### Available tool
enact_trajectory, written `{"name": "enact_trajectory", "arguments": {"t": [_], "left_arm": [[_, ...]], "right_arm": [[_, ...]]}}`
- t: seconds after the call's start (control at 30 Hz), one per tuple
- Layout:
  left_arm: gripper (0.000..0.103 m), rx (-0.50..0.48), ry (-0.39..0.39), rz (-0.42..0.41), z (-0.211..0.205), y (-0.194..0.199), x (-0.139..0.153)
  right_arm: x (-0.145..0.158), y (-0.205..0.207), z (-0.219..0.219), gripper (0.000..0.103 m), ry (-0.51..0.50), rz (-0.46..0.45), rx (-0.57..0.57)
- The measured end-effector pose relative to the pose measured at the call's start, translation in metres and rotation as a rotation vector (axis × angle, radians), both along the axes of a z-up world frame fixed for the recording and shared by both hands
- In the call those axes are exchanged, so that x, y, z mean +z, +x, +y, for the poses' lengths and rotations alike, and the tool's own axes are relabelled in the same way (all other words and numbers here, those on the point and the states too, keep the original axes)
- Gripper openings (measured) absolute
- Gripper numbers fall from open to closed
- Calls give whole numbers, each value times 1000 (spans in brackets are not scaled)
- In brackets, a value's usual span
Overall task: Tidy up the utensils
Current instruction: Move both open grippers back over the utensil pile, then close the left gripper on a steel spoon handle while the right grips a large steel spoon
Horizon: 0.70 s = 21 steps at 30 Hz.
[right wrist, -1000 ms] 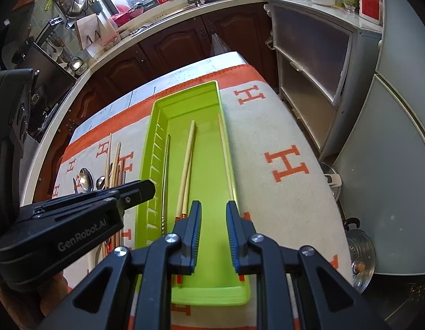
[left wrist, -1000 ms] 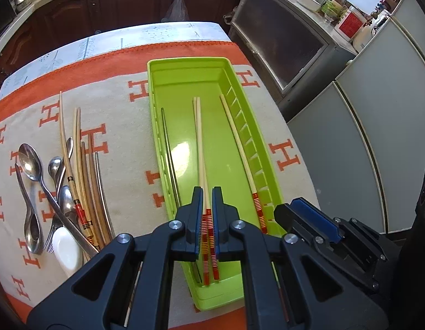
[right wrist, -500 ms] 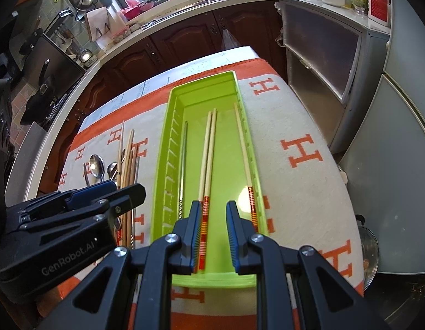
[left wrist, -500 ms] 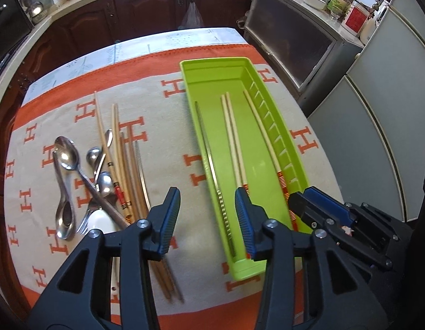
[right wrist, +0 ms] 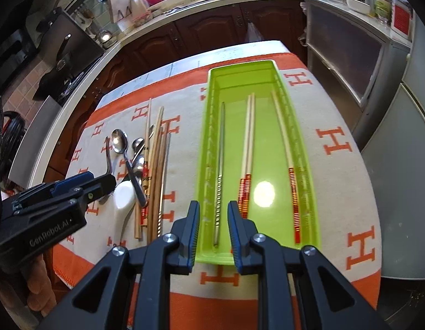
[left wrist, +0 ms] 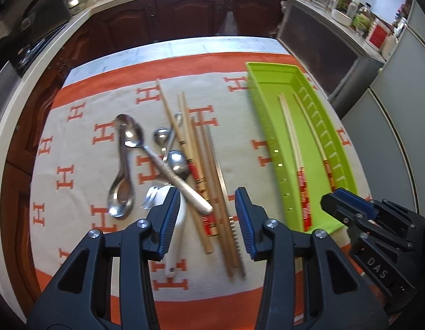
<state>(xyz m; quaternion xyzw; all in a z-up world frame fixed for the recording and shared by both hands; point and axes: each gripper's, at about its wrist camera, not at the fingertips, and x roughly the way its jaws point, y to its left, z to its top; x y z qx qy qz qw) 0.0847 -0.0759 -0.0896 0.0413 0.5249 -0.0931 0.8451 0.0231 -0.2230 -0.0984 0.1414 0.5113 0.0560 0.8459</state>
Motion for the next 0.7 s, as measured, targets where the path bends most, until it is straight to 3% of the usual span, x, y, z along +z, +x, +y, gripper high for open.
{"name": "enact_trajectory", "arguments": {"t": [0.13,0.33,0.7], "left_arm": [[38,49,-6,1,34,0,-3],[38,57,-142,36,90,7,-9],[43,50,-288,140,168,58,-55]], "right_arm": [[2,3,18,20,-11,4,44],[7,14,48,20,-25,7,108],[10,74,102,20,36,-8,256]]}}
